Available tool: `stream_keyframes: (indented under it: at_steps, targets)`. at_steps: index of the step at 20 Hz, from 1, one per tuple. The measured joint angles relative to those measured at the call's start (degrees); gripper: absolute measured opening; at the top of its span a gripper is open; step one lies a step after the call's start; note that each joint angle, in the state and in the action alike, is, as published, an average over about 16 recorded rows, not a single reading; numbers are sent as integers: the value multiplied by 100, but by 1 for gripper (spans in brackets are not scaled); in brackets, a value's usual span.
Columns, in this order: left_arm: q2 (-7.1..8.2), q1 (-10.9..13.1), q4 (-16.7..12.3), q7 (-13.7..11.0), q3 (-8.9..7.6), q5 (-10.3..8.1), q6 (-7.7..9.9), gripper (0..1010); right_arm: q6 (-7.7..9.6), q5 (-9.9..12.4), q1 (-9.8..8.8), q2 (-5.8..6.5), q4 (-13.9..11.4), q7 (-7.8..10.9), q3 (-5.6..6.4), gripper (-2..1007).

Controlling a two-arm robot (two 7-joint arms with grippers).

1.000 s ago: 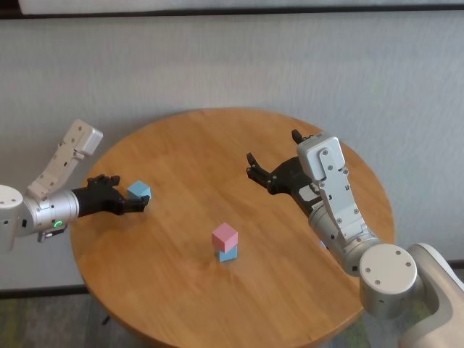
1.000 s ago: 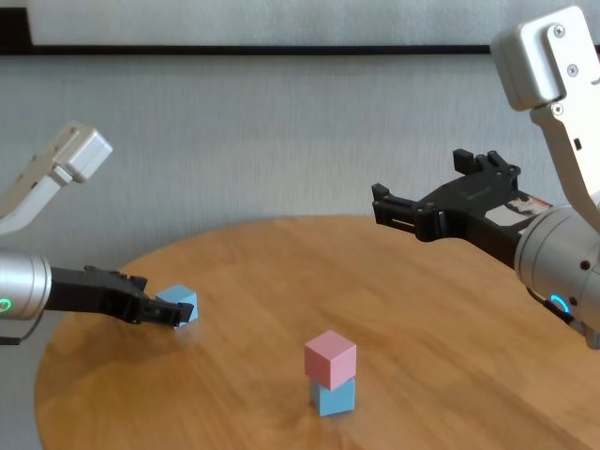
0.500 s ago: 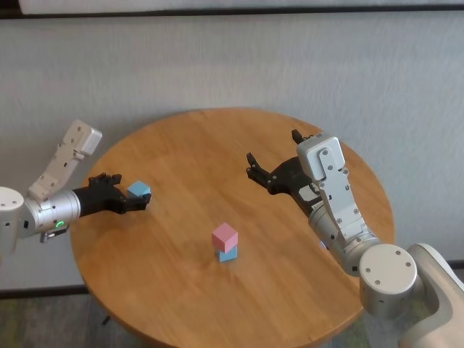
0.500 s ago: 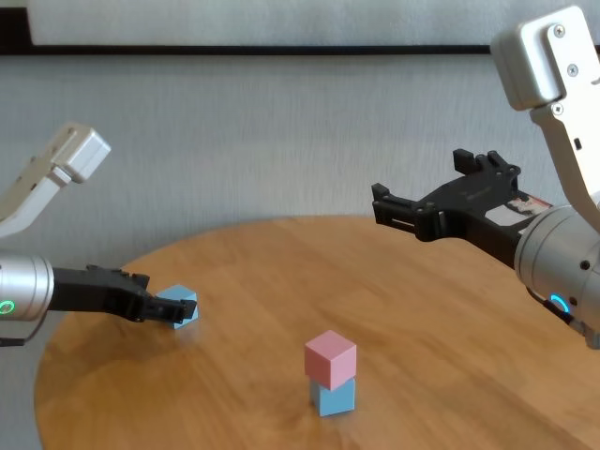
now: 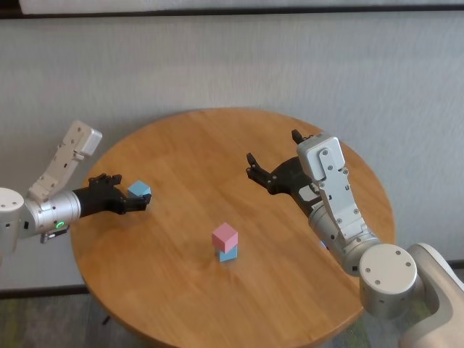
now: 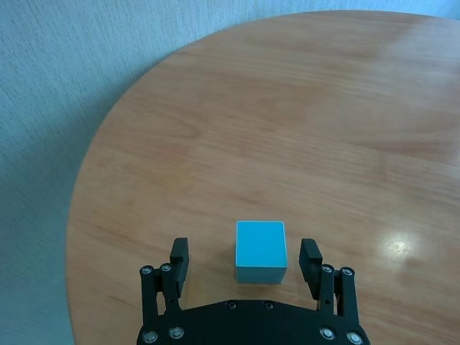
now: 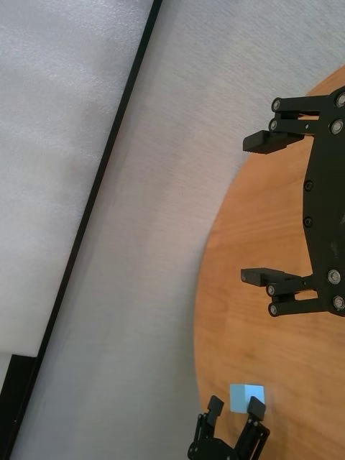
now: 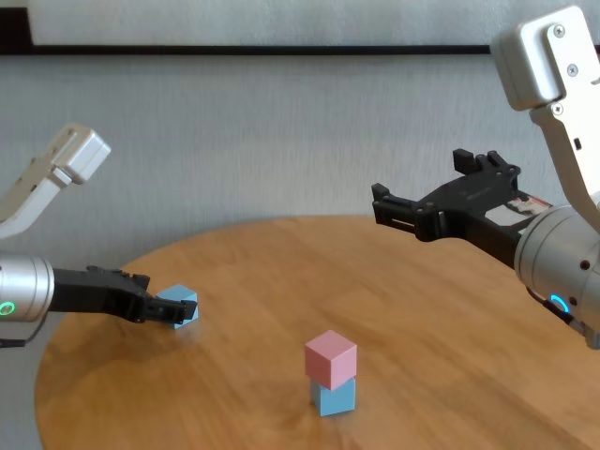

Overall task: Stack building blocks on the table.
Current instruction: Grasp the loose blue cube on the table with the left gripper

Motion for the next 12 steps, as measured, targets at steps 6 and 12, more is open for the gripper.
stream_keyframes:
  at_steps: [6, 12]
  targets:
    - [-3, -5, 9, 1, -3, 4, -9, 986, 0, 0, 0, 0, 0, 0, 0, 1005]
    - [1, -1, -7, 9, 0, 4, 2, 909, 0, 0, 0, 0, 0, 0, 0, 1005]
